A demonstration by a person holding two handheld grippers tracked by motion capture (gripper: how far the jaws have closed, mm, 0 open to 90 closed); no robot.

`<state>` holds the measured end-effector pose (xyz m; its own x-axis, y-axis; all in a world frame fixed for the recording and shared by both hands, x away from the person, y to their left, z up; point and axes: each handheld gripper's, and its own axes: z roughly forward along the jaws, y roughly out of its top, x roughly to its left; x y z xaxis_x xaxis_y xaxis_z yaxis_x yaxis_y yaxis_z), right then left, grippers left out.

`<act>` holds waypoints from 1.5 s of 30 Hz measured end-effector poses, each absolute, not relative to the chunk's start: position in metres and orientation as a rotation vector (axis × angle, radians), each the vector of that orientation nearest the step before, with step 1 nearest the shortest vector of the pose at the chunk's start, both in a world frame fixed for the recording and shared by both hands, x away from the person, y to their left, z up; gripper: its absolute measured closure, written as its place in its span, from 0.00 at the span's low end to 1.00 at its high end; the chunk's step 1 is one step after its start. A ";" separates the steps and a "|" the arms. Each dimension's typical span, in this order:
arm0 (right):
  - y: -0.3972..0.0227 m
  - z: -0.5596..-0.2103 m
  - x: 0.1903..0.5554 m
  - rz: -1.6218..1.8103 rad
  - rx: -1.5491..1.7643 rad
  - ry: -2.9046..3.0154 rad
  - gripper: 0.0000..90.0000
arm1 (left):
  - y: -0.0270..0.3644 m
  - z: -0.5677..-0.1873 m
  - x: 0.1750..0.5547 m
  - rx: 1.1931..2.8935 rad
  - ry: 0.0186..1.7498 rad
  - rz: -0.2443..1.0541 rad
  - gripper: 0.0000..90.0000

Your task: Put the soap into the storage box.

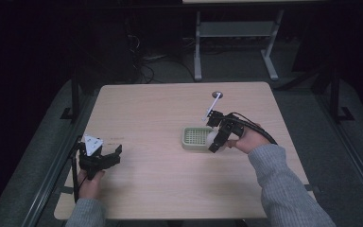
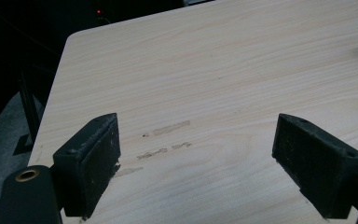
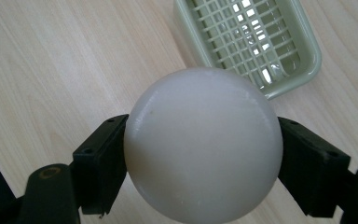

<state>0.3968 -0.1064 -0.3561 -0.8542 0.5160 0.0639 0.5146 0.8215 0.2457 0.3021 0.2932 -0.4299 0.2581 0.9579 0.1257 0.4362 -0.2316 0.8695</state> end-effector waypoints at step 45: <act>-0.081 -0.360 0.420 0.399 0.827 3.021 0.25 | 0.293 -0.430 0.302 1.800 1.279 0.906 0.16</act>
